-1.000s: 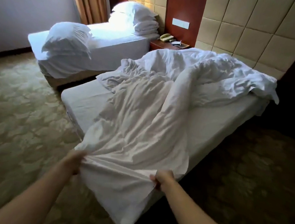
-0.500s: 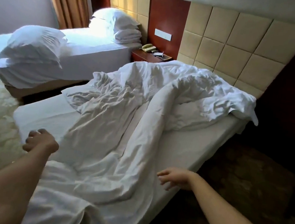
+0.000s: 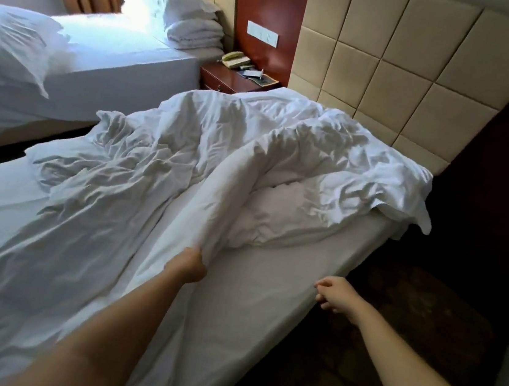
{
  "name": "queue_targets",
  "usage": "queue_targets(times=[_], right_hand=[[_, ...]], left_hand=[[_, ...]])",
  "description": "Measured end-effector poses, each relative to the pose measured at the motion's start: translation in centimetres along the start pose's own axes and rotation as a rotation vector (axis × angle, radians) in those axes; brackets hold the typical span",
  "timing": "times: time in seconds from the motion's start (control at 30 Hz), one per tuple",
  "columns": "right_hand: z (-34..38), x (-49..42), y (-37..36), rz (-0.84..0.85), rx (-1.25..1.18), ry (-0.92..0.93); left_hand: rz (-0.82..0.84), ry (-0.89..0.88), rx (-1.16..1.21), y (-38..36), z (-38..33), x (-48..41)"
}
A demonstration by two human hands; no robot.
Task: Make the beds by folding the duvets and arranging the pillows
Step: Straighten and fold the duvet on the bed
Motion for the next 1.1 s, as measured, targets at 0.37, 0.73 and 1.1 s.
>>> queue_targets(times=[0.37,0.73,1.1], right_hand=[[0.4,-23.3,4.6,0.166,0.971,0.422],[3.5,-42.7,-11.2,0.052,1.557,0.706],[4.9,-39.7,-7.5,0.332,1.449,0.840]], left_hand=[[0.095,0.538,0.265,-11.9,-1.4,-6.1],[-0.169,0.576,-0.192,-21.9,8.7,-10.2],[0.014,0.768,0.012,-19.9,2.0,-7.4]])
Point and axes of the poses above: each hand's wrist, its own x-axis away from the middle knuckle, its own y-axis out of the back of the hand, z = x × y, the point moved 3 cm from there along -x, towards the middle knuckle, and after that the axes turned 2 degrees about -x, right-handed, at the moved point
